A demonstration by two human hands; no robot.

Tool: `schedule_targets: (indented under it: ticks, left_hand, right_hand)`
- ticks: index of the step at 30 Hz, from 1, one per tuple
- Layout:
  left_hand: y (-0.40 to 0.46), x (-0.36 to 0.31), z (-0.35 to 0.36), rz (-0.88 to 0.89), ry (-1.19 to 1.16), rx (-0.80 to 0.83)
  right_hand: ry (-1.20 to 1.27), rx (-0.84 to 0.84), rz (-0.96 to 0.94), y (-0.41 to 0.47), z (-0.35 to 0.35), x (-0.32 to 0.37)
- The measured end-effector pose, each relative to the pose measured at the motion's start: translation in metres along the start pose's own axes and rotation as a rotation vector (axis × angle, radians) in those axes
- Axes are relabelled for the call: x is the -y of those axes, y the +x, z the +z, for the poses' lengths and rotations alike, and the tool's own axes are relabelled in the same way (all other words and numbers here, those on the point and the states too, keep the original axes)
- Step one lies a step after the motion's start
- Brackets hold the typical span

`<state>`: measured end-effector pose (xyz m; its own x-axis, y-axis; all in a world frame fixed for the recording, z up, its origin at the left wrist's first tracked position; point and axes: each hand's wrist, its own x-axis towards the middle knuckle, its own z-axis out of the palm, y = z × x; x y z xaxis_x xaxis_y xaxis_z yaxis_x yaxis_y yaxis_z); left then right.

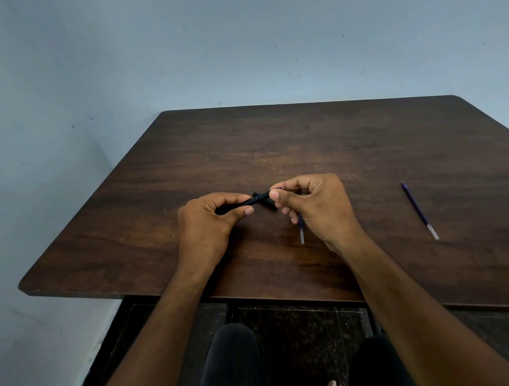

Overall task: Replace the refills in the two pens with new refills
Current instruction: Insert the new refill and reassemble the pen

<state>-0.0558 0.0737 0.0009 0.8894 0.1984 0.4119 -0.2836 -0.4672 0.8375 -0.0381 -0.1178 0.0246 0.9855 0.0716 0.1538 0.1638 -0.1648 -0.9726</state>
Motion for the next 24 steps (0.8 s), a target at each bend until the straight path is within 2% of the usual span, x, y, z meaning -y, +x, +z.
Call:
schedule_targets:
  ticks: [4,6,8,10,16,24]
  left_hand:
    - [0.001,0.002,-0.001,-0.011,0.02,-0.036]
    - [0.002,0.004,-0.002,-0.047,0.012,-0.053]
    - [0.003,0.006,-0.002,-0.06,0.011,-0.07]
    - [0.004,0.008,-0.001,-0.056,0.012,-0.083]
    - [0.001,0.008,-0.002,-0.055,-0.052,-0.11]
    - [0.001,0.006,-0.002,-0.077,-0.056,-0.075]
  right_hand:
    - [-0.049,-0.099,-0.002,0.001,0.0,0.001]
    - [-0.133,-0.207,-0.018,0.003,-0.002,0.001]
    - [-0.237,-0.241,-0.019,0.005,-0.005,0.005]
    - [-0.375,-0.19,0.014,0.008,-0.003,0.013]
    - [-0.783,0.13,0.226,0.033,0.022,0.04]
    - [-0.977,0.238,0.324,0.053,0.042,0.028]
